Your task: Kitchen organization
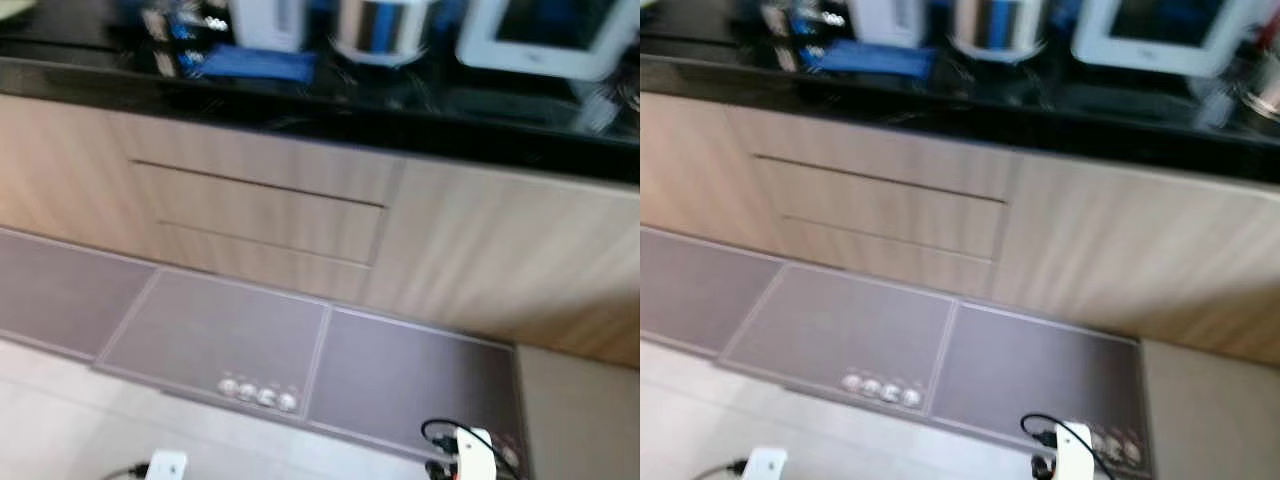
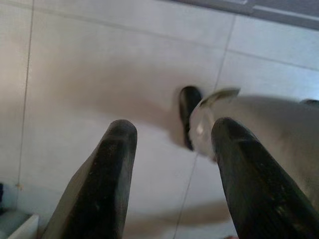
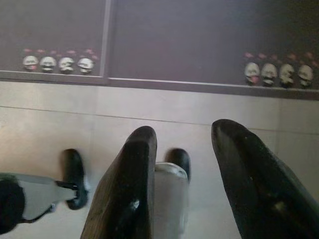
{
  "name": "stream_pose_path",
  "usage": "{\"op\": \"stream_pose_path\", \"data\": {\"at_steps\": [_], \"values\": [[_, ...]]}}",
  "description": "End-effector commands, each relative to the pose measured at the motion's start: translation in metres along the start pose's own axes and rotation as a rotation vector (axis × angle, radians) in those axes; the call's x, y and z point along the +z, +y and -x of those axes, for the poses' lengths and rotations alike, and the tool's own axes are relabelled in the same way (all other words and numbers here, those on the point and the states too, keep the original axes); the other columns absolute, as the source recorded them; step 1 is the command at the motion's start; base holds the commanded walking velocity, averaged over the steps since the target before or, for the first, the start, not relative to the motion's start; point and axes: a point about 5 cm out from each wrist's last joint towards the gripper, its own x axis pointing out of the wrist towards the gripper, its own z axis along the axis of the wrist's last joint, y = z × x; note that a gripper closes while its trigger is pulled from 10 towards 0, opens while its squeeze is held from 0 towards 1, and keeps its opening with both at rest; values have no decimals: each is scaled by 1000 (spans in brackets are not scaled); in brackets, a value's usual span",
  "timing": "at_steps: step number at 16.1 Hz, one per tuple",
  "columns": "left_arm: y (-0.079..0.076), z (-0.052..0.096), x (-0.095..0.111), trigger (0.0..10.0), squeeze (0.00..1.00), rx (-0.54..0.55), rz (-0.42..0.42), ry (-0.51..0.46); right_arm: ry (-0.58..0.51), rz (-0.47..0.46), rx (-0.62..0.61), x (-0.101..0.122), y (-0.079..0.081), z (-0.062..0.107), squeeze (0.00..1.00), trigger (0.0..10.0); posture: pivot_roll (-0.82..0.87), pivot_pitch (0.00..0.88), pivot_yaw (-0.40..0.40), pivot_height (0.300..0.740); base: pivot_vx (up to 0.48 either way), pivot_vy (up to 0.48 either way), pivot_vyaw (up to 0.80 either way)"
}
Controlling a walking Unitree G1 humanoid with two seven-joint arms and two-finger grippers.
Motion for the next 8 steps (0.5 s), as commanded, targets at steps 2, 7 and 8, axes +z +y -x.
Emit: {"op": "stream_pose_path", "data": {"at_steps": [2,7,8], "values": [[-5,2,-11,10000,0,-21,-19,39,20,2,-12,-6,-4,2,0,10000,93,61,-37,740,0,-306,0],[-8,0,-7,10000,0,-33,-34,27,16,2,-8,-6,-4,2,0,10000,87,50,-38,740,0,-307,0],[-8,0,-7,10000,0,-34,-34,27,16,3,-7,-6,-4,2,0,10000,88,50,-40,740,0,-304,0]]}}
